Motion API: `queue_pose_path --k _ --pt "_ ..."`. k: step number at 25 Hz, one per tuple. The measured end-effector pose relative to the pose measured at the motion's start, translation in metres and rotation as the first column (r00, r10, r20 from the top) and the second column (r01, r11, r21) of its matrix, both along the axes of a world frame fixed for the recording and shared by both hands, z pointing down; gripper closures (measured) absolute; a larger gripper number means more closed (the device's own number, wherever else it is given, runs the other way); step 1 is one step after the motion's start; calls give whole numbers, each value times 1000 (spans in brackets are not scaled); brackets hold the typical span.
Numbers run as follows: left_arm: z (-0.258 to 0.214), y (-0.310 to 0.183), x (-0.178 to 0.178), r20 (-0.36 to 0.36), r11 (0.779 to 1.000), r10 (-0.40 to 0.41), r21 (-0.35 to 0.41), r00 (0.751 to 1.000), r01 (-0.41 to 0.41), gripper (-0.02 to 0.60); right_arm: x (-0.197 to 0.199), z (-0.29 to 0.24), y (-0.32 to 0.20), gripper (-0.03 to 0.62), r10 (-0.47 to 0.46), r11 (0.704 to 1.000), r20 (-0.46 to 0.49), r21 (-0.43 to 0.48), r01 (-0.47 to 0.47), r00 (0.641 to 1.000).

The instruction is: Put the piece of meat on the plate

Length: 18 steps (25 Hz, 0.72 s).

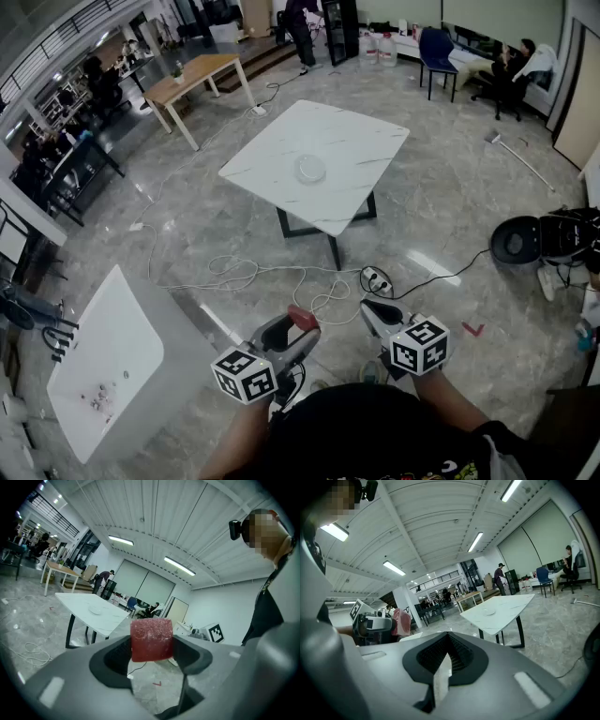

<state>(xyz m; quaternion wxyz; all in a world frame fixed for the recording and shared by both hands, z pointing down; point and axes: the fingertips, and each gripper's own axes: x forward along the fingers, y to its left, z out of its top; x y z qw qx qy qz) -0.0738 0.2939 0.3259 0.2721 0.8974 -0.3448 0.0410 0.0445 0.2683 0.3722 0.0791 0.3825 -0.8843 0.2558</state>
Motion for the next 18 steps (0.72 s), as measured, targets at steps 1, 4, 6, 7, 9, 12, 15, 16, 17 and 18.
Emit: queue_pose_path --k 1,4,6,7,9,12,15,16,17,18 --pt "3 -5 0 6 1000 2 3 1000 -2 196 -2 0 -4 576 4 1000 -3 11 -4 1000" --pt "11 -17 2 22 1000 4 5 1000 -4 198 -4 3 -15 576 12 999 -15 32 -11 1000" --pt "16 -21 4 35 1000 4 2 999 -4 198 -5 6 -18 576 9 999 -21 31 -8 1000" --pt "17 -22 5 44 1000 4 0 999 -4 198 -6 7 -19 576 5 1000 -24 31 -5 1000" --pt "19 -26 5 56 1000 5 -3 998 -5 198 -8 7 -22 576 -2 999 -31 33 3 1000" --pt "21 -32 5 60 1000 7 -12 998 -6 198 -9 5 -26 573 1 999 -17 32 0 1000" --pt "27 -40 6 81 1000 6 -18 997 -4 198 -5 7 -30 574 3 999 -16 32 -2 1000" --pt "30 -45 7 89 1000 1 -19 996 1 198 -2 9 -33 574 -1 999 -19 32 2 1000" --pt "31 -51 10 94 1000 -6 -21 996 8 198 2 10 -36 574 -6 1000 -20 30 7 1000" --pt "33 -56 13 99 1000 -13 -27 995 16 198 7 13 -39 574 -11 1000 -19 23 12 1000"
